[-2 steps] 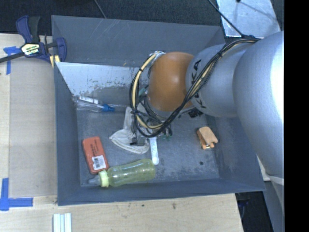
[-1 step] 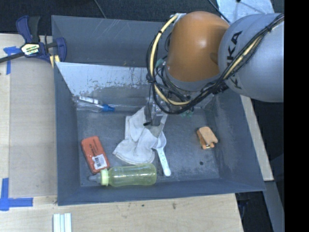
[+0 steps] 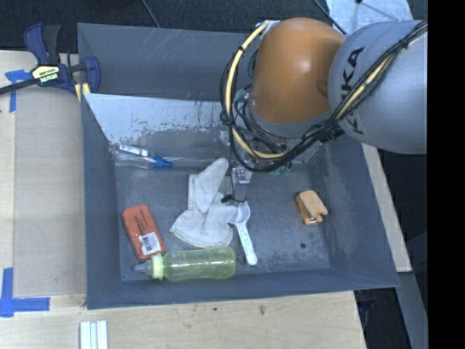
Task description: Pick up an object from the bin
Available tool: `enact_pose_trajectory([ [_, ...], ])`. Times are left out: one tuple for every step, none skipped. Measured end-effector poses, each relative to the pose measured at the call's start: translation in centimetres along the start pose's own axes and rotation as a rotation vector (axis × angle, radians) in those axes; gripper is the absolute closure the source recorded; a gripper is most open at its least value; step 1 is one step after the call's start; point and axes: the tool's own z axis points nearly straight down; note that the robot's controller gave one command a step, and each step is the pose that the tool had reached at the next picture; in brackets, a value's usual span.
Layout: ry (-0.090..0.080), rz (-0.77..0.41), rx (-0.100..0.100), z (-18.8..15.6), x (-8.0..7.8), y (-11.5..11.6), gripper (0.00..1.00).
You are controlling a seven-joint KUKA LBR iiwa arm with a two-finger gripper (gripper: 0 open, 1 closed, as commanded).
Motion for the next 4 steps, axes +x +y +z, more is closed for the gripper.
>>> enact_pose_trajectory([
  [0.0,0.0,0.0,0.0,0.0,0.0,0.0],
  [-0.008,0.024,-0.001,4.5,-1.7,-1.5,0.0],
  [-0.006,0.031,0.0,6.0,-2.0,-1.9,0.0],
  [0.004,-0.155,0.001,7.7,-0.9,2.3,0.0],
])
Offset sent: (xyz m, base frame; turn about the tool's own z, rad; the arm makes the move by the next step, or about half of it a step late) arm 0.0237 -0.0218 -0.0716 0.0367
